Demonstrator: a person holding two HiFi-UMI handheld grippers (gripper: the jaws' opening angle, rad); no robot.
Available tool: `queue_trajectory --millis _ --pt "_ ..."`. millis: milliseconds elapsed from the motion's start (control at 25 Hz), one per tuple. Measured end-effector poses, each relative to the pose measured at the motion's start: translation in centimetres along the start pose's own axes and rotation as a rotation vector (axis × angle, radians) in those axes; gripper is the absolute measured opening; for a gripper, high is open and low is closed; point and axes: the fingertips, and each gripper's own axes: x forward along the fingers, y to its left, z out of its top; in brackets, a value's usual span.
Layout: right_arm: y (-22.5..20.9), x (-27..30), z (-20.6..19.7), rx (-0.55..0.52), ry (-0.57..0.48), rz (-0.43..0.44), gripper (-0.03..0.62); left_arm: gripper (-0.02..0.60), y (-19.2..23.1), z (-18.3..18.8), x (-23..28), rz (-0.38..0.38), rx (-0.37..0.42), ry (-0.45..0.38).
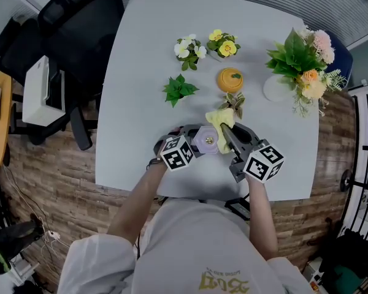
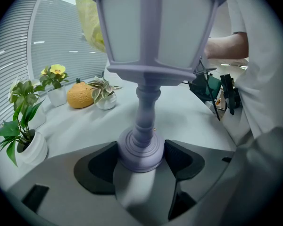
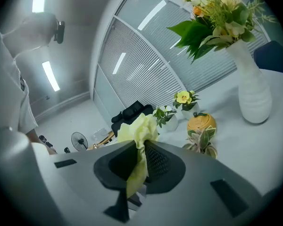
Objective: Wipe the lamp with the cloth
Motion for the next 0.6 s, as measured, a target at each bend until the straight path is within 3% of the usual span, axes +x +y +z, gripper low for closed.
queue_trajectory --millis 600 --pt "-0.1 0.5 -2.9 -0.011 0.087 0.018 0.048 0.327 0.0 0.0 0.0 -0.001 -0.001 -0.001"
